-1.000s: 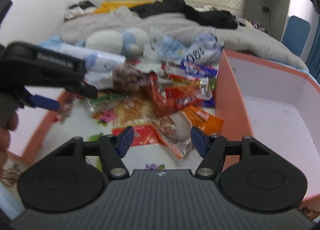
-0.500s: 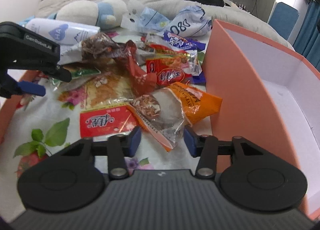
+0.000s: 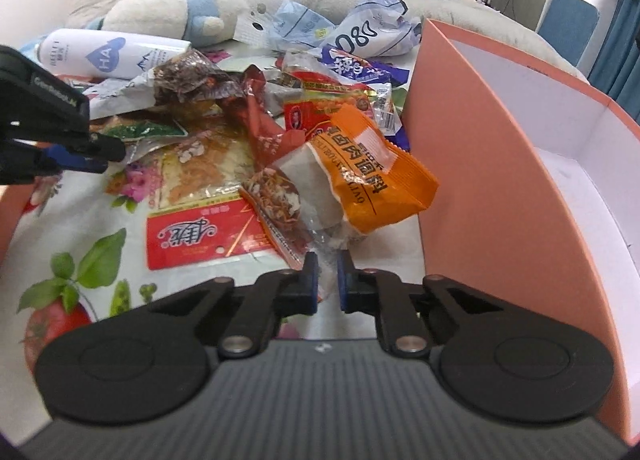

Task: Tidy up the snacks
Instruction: 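Close the right gripper on the orange packet while the left gripper reaches the green pack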

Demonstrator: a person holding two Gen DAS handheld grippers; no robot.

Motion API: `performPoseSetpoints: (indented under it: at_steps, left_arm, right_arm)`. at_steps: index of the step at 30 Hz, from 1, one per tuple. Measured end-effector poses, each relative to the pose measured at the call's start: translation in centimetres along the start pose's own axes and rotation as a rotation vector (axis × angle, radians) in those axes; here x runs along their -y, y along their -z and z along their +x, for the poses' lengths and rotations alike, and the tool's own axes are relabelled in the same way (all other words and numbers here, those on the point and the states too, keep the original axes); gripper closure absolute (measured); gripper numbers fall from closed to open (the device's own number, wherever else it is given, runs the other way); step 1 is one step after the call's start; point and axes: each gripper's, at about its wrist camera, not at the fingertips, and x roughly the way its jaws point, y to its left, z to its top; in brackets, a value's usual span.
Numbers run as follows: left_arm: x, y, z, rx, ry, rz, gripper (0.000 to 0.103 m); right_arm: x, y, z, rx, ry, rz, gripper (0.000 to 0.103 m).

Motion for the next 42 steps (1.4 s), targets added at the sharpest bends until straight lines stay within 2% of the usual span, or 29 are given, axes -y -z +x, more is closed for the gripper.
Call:
performPoseSetpoints:
  at_steps: [5,12,18,26,32,34,36,37,38,39,40,41,42]
  left_arm:
    - [0.5,1.5,-2.6,-0.001,0.021,0.018,0.096]
    - [0.4,5.3,-7.4,-0.021,0.053,0.007,0.099]
    - [0.6,8.6,-11.6,-0.029,0.074,0.047,0.100]
    - [0.9,11.7,-15.4,-0.057,0.109,0.048,0.100]
    - [0.3,13.9,-16.4,-0.114,0.100,0.043,0.099]
    - [0.1,14.1,-16.5,-0.118,0.053,0.082,0.098]
    - [0.4,14.1,-16.6,-0.130,-0.003,0.139,0.093]
    - [0.3,14.0,-16.6,-0.137,-0.015,0.148,0.084]
    - [0.2,13.9,-16.7,-0.138,-0.025,0.155,0.068]
    - [0.2,13.8,-16.8,-0.137,-0.031,0.164,0.058]
    - [0.2,13.7,-16.9,-0.133,-0.035,0.173,0.044]
    - [0.2,13.5,-17.2,-0.119,-0.037,0.180,0.037]
    - [0.2,13.4,-17.4,-0.108,-0.036,0.184,0.037]
  right_arm:
    - [0.3,0.2,-1.7,0.021,-0.027,-0.002,0.095]
    - [0.9,1.4,-5.1,0.042,-0.073,-0.004,0.097]
    - [1.1,3.5,-8.1,0.018,-0.156,-0.014,0.097]
    - [1.4,5.7,-12.1,0.010,-0.228,-0.034,0.097]
    - [2.1,6.8,-12.6,-0.022,-0.257,-0.008,0.096]
    - [2.4,7.1,-12.5,-0.033,-0.258,0.010,0.094]
    - [2.7,7.3,-12.3,-0.043,-0.266,0.028,0.094]
    - [2.9,7.3,-12.2,-0.049,-0.267,0.036,0.092]
    - [3.0,7.3,-12.1,-0.055,-0.264,0.047,0.092]
    - [3.1,7.4,-12.0,-0.060,-0.261,0.055,0.089]
    - [3.3,7.4,-11.9,-0.064,-0.260,0.067,0.080]
    - [3.5,7.4,-11.9,-0.063,-0.267,0.081,0.072]
    - [3.7,7.5,-11.9,-0.055,-0.276,0.094,0.055]
